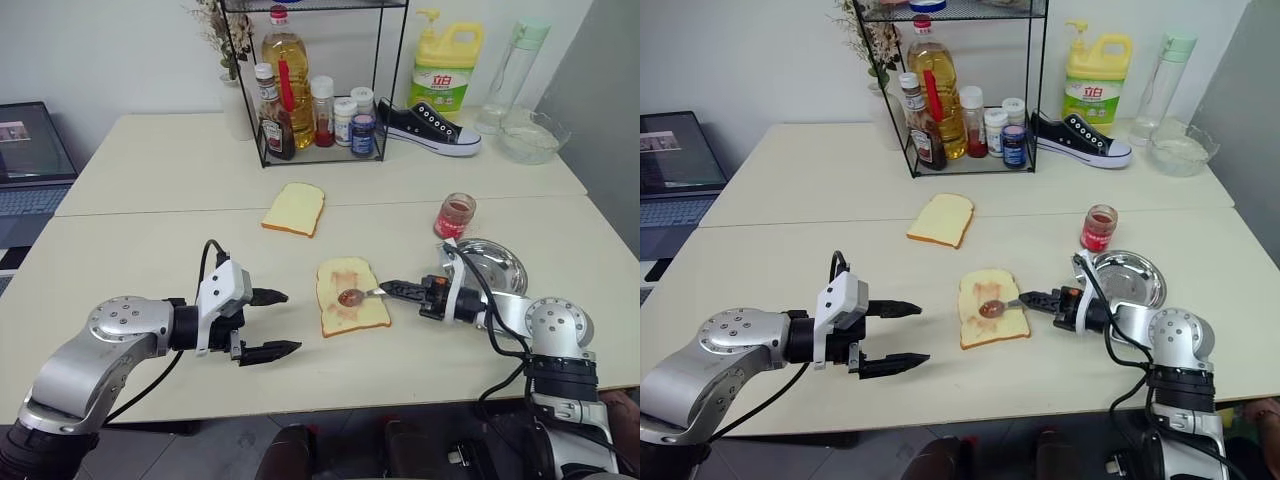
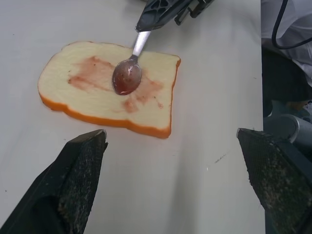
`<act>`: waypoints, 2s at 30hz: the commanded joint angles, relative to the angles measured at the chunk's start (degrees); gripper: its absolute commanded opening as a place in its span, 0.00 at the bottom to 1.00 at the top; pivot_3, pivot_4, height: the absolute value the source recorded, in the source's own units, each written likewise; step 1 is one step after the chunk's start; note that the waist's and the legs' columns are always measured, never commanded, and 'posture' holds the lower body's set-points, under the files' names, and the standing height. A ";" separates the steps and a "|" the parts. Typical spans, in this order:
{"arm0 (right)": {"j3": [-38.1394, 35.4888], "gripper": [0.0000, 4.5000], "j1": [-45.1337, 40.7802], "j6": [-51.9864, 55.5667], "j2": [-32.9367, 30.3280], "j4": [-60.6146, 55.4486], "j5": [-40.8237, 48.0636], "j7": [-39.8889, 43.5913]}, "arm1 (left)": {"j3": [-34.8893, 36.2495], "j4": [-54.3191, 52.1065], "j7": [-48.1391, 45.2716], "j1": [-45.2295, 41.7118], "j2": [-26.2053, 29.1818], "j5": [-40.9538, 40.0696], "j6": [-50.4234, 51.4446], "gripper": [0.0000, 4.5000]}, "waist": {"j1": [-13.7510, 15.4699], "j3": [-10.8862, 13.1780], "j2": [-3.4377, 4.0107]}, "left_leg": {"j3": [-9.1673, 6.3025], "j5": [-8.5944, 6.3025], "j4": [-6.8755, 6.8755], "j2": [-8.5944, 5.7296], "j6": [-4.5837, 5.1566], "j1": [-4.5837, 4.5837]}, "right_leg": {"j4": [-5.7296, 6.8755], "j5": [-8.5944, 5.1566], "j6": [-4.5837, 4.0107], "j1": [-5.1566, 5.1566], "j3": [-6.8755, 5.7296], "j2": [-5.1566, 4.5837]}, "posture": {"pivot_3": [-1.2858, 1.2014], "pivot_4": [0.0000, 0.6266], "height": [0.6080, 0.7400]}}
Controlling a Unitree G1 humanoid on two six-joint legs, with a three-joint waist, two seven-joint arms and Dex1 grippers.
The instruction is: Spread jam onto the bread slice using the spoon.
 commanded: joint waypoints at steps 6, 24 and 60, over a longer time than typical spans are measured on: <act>0.38 0.01 0.45 5.20 -1.52 -2.25 2.08 1.82 | 1.49 -2.24 -0.03 0.09 0.90 -0.76 -0.60 1.00 | 0.02 0.00 0.00 | 0.00 0.00 0.00 0.00 0.00 -0.01 | -0.01 0.00 0.00 0.00 0.00 0.00 | 0.52 0.24 1.00; -19.35 0.01 -7.80 -3.35 3.28 -10.41 10.01 -16.97 | -2.60 7.84 -0.17 -13.54 -1.32 2.81 -2.86 1.00 | 0.42 0.05 -0.04 | -0.05 0.00 0.01 -0.04 0.00 -0.06 | 0.00 0.00 0.00 -0.01 -0.03 0.01 | 0.52 0.24 1.00; -25.67 0.01 19.38 -16.71 -20.72 2.18 14.98 -19.00 | -23.33 48.70 -6.26 -46.19 -38.82 21.79 -30.53 1.00 | 0.22 0.18 -0.29 | 0.10 0.02 0.11 -0.12 0.05 -0.04 | -0.02 0.00 0.04 0.12 -0.02 0.23 | 0.52 0.24 1.00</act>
